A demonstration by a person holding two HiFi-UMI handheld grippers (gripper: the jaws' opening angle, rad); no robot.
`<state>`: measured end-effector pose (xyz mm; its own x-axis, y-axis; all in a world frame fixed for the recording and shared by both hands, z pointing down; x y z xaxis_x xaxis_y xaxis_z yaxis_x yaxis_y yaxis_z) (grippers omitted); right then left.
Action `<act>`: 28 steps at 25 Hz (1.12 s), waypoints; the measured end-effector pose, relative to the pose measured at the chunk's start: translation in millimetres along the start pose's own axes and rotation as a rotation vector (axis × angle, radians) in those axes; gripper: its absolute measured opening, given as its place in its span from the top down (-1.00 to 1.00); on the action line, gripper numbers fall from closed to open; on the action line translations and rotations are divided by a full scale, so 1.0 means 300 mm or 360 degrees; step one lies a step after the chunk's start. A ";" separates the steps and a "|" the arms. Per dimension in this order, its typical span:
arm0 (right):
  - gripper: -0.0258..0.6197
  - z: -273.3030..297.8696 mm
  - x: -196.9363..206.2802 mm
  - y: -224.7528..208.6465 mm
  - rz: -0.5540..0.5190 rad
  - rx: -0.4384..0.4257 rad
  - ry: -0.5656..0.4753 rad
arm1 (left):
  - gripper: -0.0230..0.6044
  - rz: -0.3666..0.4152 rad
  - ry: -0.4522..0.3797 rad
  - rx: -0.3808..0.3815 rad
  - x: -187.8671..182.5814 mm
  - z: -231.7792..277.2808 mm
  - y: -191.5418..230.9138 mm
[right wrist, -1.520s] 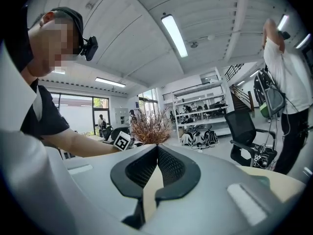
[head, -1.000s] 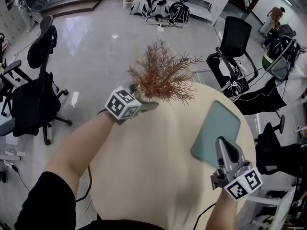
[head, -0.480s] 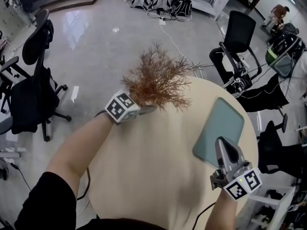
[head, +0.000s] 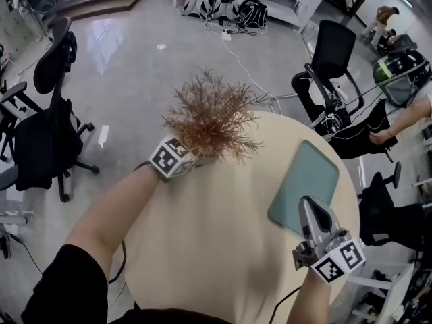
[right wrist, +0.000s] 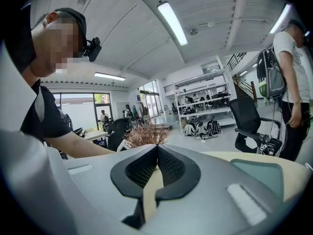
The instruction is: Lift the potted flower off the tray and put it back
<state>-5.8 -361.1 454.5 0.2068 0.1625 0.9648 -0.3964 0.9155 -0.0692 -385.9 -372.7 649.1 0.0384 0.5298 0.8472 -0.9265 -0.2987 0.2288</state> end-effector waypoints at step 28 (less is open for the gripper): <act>0.87 -0.352 -0.300 0.405 0.0016 0.0261 -0.0092 | 0.57 -0.0200 -0.0481 0.0095 -0.162 -1.038 -0.287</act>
<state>21.8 -225.6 332.5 0.1523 0.1459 0.9775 -0.5397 0.8408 -0.0414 -424.6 -125.6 438.9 0.2684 0.3088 0.9125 -0.8842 -0.2969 0.3606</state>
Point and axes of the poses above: the fingertips, and each gripper's own axes: z forward along the fingers, y to its left, x out of its underside, the point moved 10 cm from there along -z, backward along the fingers, and after that the axes turned 10 degrees about -z, right-handed, at the moved point
